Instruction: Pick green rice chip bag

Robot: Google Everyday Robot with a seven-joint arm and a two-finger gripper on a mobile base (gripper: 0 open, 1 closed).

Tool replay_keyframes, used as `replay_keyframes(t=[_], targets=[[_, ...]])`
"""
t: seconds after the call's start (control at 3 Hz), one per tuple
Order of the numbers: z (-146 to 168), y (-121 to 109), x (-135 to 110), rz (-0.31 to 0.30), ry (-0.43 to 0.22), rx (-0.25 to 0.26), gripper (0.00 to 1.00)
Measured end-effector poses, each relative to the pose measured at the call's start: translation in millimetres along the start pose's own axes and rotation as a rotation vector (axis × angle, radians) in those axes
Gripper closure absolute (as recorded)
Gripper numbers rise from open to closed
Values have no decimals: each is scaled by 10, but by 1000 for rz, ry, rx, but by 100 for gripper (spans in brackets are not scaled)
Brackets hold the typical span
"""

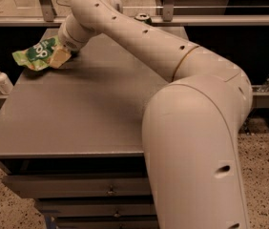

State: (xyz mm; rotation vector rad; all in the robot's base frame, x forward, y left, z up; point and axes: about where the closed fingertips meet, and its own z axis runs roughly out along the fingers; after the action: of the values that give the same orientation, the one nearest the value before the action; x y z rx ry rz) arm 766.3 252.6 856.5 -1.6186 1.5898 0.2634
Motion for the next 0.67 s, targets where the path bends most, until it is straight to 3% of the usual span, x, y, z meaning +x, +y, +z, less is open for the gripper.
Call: replay_keyframes(t=[0.67], targets=[[-173,73,-79,-25,-35,-8,87]])
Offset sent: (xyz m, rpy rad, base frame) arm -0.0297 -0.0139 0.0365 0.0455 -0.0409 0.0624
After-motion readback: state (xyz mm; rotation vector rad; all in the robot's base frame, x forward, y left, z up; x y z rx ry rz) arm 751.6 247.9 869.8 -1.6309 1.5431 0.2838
